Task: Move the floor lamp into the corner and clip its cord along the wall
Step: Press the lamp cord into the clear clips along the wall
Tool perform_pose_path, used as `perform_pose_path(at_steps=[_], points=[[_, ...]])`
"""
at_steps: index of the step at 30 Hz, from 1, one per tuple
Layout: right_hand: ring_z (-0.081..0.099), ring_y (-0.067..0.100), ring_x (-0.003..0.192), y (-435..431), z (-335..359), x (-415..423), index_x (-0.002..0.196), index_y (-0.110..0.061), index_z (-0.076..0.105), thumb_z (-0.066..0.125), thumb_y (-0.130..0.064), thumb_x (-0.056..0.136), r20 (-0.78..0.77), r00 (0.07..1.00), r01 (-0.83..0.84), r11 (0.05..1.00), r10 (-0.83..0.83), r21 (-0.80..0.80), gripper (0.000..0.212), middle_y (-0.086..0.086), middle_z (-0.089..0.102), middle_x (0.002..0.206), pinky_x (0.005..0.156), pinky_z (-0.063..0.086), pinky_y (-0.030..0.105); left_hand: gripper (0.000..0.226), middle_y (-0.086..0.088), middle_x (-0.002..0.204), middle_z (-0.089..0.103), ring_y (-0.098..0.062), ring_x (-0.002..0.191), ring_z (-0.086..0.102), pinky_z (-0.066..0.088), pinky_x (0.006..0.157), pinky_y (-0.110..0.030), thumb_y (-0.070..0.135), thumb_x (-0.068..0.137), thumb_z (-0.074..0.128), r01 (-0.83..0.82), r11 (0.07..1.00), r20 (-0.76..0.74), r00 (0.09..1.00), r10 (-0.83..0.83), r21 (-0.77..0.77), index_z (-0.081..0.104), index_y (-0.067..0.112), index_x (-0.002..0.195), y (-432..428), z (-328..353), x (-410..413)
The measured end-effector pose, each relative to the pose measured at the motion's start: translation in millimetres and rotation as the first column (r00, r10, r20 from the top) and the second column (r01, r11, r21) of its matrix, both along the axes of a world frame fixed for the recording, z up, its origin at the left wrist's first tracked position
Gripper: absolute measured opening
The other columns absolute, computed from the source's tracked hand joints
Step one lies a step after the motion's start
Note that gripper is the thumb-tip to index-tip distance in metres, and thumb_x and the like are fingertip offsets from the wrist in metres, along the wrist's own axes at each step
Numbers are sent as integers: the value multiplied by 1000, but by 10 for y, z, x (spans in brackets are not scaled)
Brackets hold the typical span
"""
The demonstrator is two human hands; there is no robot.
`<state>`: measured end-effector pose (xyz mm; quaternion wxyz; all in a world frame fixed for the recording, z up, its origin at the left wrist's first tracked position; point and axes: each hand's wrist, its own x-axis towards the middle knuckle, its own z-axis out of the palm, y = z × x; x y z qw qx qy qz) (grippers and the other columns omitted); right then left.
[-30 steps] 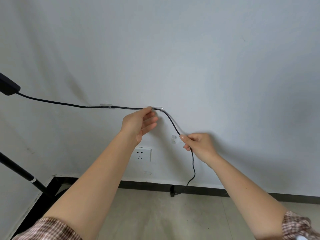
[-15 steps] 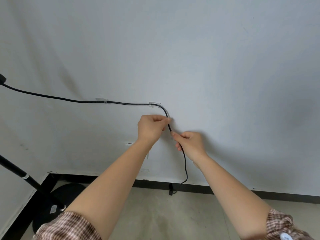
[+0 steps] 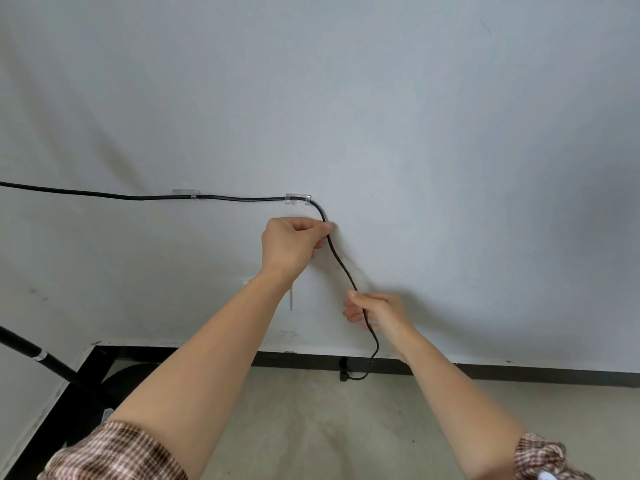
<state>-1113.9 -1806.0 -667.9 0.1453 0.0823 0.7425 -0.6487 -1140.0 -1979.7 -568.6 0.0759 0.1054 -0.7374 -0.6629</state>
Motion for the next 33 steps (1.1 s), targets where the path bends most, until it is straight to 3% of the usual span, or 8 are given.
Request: perform_pose_path(at_steps=[3, 7, 15, 19, 25, 33], points=[[71, 17, 80, 68, -63, 26, 89, -11, 77, 70, -32, 80, 104, 995, 18, 987, -1, -161, 24, 5, 77, 81, 83, 54, 35, 11, -6, 74, 73, -13, 65, 66, 55, 61, -26, 25, 73, 78, -9, 1000, 2, 1000, 9, 0, 74, 17, 69, -6, -20, 3], [61, 16, 62, 54, -107, 41, 80, -6, 78, 73, -16, 80, 119, 989, 119, 959, -91, -256, 11, 4, 66, 65, 68, 54, 27, 16, -9, 76, 74, -13, 65, 66, 56, 61, -29, 29, 74, 76, -5, 999, -8, 1000, 5, -35, 75, 14, 70, -6, -45, 13], [55, 9, 49, -128, -166, 3, 78, -11, 76, 76, -23, 79, 117, 984, 157, 962, -134, -223, 12, -3, 63, 56, 51, 45, 21, 5, -15, 81, 74, -22, 73, 65, 56, 79, -40, 18, 79, 70, 77, 972, 107, 993, -54, -221, 75, 16, 78, 25, -308, 46], [53, 10, 50, -180, -188, -20, 77, -12, 76, 76, -25, 79, 121, 981, 174, 961, -151, -214, 13, -1, 62, 57, 50, 43, 21, 8, -15, 84, 74, -21, 71, 65, 57, 75, -40, 16, 80, 70, 92, 980, 136, 988, -68, -178, 72, 20, 74, 75, -413, 64], [55, 9, 48, -191, -227, -54, 78, -11, 75, 76, -30, 79, 126, 975, 206, 957, -183, -204, 19, -2, 63, 57, 51, 46, 20, 15, -13, 83, 74, -17, 66, 66, 56, 66, -32, 18, 84, 65, 75, 988, 112, 992, -60, -134, 74, 6, 82, 154, -475, 38], [55, 11, 54, -194, -249, -84, 74, -11, 72, 76, -29, 80, 80, 962, 271, 945, -261, -184, 20, 2, 62, 62, 55, 48, 20, 15, -5, 74, 74, -15, 63, 69, 58, 71, -35, 26, 79, 71, 42, 986, 38, 999, -37, -161, 74, 13, 75, 167, -495, 33]])
